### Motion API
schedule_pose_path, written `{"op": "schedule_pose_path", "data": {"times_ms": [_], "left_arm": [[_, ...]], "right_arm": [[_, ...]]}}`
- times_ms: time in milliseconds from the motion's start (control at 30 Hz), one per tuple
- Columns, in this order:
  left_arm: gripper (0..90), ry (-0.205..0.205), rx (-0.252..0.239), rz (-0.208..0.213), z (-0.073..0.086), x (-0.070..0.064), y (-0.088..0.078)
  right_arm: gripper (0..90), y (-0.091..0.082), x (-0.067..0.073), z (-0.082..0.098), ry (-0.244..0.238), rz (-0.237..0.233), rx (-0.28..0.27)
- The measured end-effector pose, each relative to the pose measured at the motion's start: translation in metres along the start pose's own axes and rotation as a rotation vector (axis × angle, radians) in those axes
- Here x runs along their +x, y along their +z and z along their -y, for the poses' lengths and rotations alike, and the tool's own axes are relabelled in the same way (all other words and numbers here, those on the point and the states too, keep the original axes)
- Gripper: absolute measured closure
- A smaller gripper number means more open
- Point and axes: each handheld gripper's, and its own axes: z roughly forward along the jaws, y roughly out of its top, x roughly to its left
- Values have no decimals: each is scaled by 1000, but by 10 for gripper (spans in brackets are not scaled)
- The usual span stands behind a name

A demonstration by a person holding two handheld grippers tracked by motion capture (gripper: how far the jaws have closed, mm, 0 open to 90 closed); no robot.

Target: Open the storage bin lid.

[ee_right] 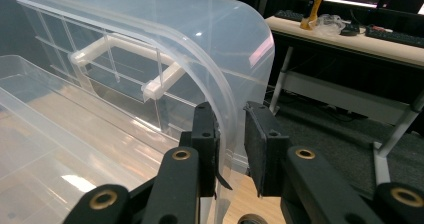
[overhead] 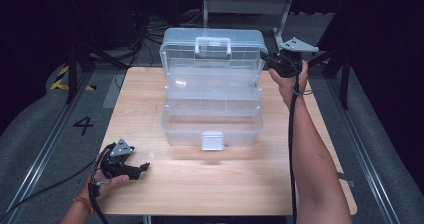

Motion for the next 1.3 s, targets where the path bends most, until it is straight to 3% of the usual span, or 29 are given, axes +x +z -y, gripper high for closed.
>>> {"op": "schedule_pose_path", "data": {"times_ms": [533,767,800,900,1000,1300], "left_arm": [[135,0,0,0,0,0,0],[135,-2,-6,-3,0,0,1],[135,-2,-6,-3,0,0,1],[135,-1,-6,-3,0,0,1],[135,-6,-5,0,0,0,1],[135,-7,-6,2,0,0,1]], "right_arm": [[780,11,-8,-3,35,-7,3],[787,19,-12,-7,35,-4,15],[845,18,-12,-8,34,11,8],[845,20,-15,-9,29,1,18],[838,24,-16,-12,-6,8,43],[839,32,-21,-12,18,9,41]]}}
